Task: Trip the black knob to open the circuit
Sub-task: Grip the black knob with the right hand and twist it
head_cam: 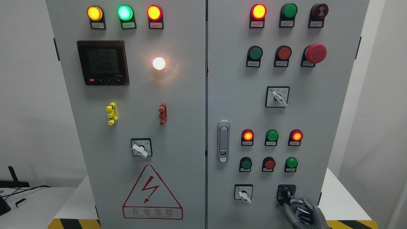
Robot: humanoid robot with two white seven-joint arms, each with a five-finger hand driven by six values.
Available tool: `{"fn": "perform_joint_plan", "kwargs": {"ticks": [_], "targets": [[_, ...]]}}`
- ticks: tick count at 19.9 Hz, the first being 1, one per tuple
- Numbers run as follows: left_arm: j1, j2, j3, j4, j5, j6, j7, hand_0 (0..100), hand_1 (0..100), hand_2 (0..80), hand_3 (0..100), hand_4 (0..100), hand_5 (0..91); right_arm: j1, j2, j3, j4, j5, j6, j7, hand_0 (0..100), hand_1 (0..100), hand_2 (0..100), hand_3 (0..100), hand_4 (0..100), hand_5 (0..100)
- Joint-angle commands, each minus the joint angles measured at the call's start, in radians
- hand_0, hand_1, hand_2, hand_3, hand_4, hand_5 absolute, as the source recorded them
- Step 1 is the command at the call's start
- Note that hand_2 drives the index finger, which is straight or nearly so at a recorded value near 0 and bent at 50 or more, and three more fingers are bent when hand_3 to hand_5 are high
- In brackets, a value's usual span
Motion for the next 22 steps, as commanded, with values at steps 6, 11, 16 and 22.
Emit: {"fn": "perform_joint_plan", "kwargs": {"ticks": [6, 11, 16, 22], "targets": [[0.000, 0.000, 0.000, 0.000, -0.031, -0.001, -0.001, 12, 39, 0.0, 0, 0, 0.0, 0.005, 0.002, 0.052, -0.035, 0.000, -0.002, 0.017, 43, 81, 52, 100, 96, 89], [0.000, 0.000, 0.000, 0.000, -0.031, -0.001, -0.001, 12, 39, 0.0, 0, 0, 0.0, 0.014, 0.004, 0.060, -0.044, -0.002, -0.002, 0.017, 43, 81, 52, 100, 97, 89], [0.000, -0.001, 0.000, 0.000, -0.031, -0.001, -0.001, 12, 39, 0.0, 0, 0, 0.0, 0.014, 0.004, 0.060, -0.043, -0.002, -0.002, 0.017, 43, 81, 52, 100, 97, 89], [0.000, 0.000, 0.000, 0.000, -0.031, -0.001, -0.001, 12, 39, 0.0, 0, 0, 0.0, 0.016, 0.005, 0.057, -0.043, 0.000, -0.001, 0.017, 43, 81, 52, 100, 97, 89]]}}
